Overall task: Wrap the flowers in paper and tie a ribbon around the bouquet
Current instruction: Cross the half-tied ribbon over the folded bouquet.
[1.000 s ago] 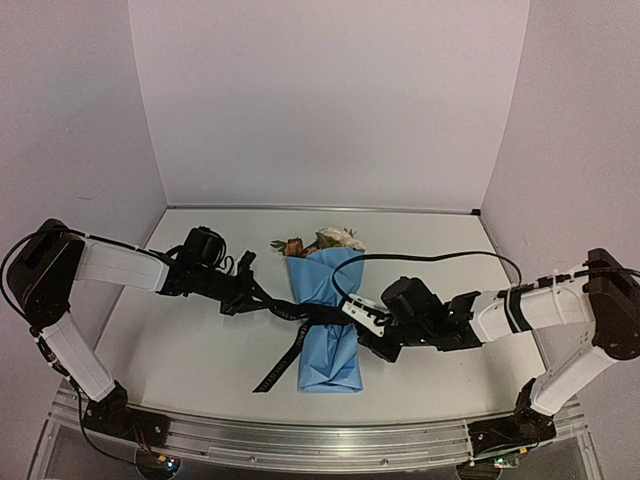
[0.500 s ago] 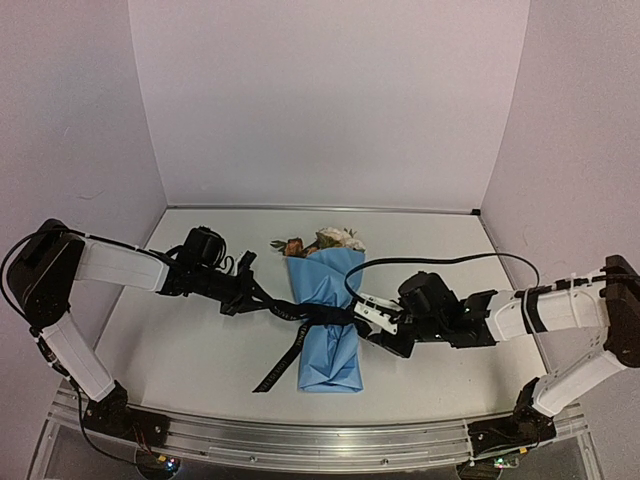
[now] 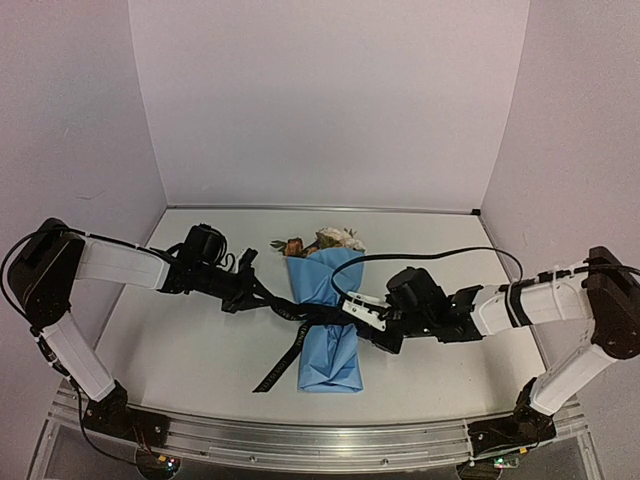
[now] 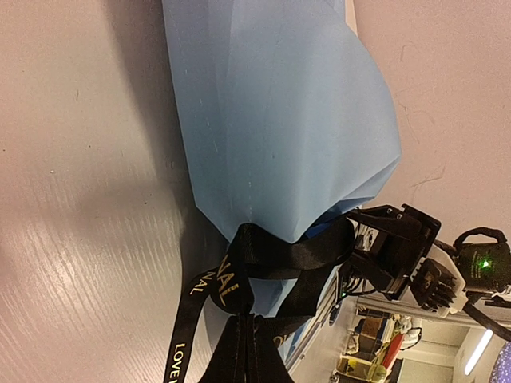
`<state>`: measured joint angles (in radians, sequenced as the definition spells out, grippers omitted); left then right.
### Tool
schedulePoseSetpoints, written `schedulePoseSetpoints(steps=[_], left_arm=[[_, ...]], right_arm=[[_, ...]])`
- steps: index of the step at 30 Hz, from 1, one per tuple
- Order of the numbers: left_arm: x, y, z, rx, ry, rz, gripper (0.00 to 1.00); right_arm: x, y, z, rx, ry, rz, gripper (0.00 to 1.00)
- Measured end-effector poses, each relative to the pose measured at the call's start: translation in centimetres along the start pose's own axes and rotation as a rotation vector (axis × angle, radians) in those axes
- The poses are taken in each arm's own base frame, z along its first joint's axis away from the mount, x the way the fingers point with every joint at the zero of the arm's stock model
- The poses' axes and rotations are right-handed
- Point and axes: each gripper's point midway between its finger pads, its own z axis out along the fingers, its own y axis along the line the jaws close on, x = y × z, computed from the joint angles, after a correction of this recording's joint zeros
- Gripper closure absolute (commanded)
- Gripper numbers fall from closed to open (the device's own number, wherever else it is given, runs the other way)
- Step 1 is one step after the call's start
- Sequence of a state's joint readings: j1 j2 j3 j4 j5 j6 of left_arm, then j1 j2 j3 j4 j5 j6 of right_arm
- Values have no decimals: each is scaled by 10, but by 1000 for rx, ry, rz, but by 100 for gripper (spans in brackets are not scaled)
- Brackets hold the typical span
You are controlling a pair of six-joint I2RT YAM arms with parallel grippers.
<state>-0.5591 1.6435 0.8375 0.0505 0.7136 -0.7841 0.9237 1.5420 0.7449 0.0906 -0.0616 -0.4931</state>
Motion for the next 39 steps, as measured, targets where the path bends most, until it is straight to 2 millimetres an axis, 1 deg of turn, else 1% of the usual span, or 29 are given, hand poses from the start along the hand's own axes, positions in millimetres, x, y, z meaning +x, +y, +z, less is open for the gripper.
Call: schedulePoseSetpoints(steps=[3,5,8,10,13,15,16,20,23,26,30,35,37,39], left_arm=[[0,2,1,-2,4,-4,100],[1,4,3,-5,9,-10,100],[3,5,4,-3,18,-20,96],[3,4,4,4,22,-26,94],[1,0,4,22,19,-33,88],[0,-3,4,32,16,-32,81],[0,-4,4,38,15,-35,80],[-2,-8,4,54,9,-32,71],[-3,-9,4,60,6,-25,63],[-3,-9,4,60,4,-19,58],[-3,-8,4,59,5,-16,57],[3,-4,5,47,20,-20,61],[7,-4,6,34,36,5,61],[11,-8,9,19,58,47,62]], right_arm=[[-2,-1,3,4,-8,-1,79],[-2,-1,4,5,-8,2,87],[-3,-1,5,7,-11,12,96],[-3,-2,5,7,-12,17,100],[-3,-1,4,6,-14,33,100],[-2,1,2,5,-15,42,100],[0,2,1,4,-14,45,100],[5,5,-8,4,-11,55,100],[9,8,-15,4,-3,63,100],[14,10,-21,-2,19,65,100],[22,14,-25,-6,58,61,100],[32,14,-28,12,105,64,100],[35,14,-29,16,117,66,100],[36,14,-29,22,123,65,100]])
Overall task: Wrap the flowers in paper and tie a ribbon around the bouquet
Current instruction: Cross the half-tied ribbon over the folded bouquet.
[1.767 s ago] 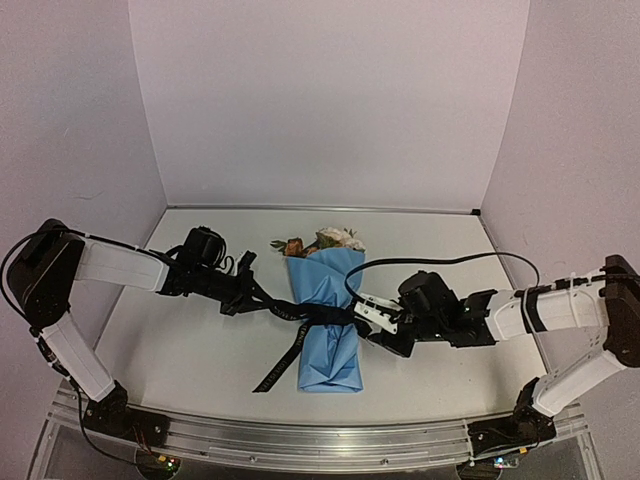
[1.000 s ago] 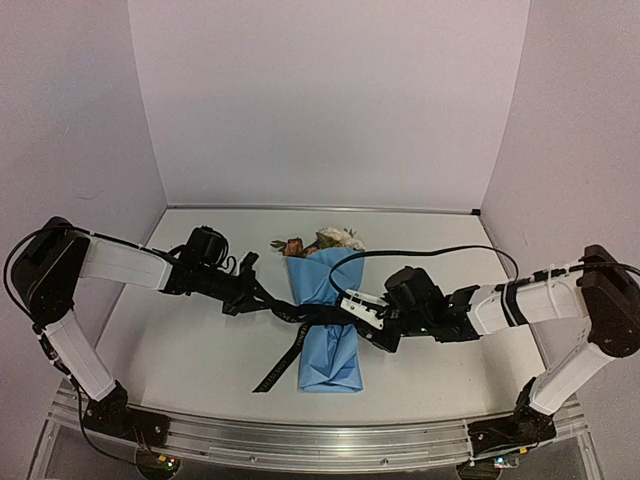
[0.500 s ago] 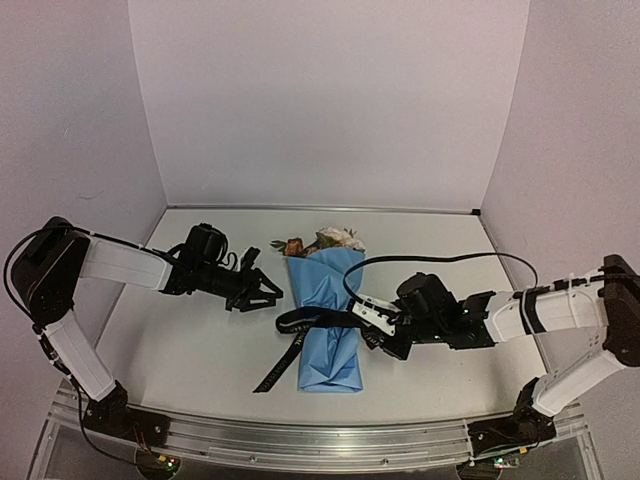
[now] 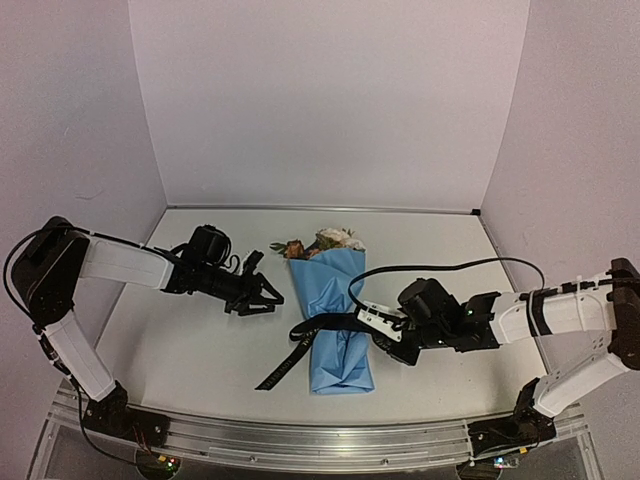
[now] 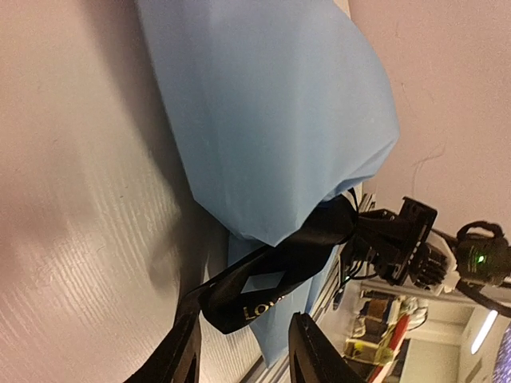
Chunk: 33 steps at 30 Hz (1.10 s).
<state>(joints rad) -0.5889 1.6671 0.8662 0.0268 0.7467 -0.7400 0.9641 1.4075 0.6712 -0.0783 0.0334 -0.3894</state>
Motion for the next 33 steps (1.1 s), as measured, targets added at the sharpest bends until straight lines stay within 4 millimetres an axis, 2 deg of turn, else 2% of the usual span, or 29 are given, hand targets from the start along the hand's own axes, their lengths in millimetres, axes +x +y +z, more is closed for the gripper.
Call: schedulePoseSetpoints(steps=[6,9,14,22,26,30,33], left_arm=[[6,-24,29,-34,76,187,59],[13,-17,37,-60,105,199,59],[17,-5,38,-94,111,178,59],[26,9,37,-120,125,130,59],[27,10,37,-121,125,127,59],[27,9,37,-118,126,128,59],[26,6,39,-109,131,131,59]], right_arm=[[1,0,0,2,4,8,98],[0,0,0,1,2,14,91],[-1,0,1,2,-2,15,77],[0,2,12,-3,17,-22,70],[-10,-2,15,9,-6,-34,67],[-26,-8,14,29,-49,-38,70],[-34,-11,12,34,-73,-37,91]])
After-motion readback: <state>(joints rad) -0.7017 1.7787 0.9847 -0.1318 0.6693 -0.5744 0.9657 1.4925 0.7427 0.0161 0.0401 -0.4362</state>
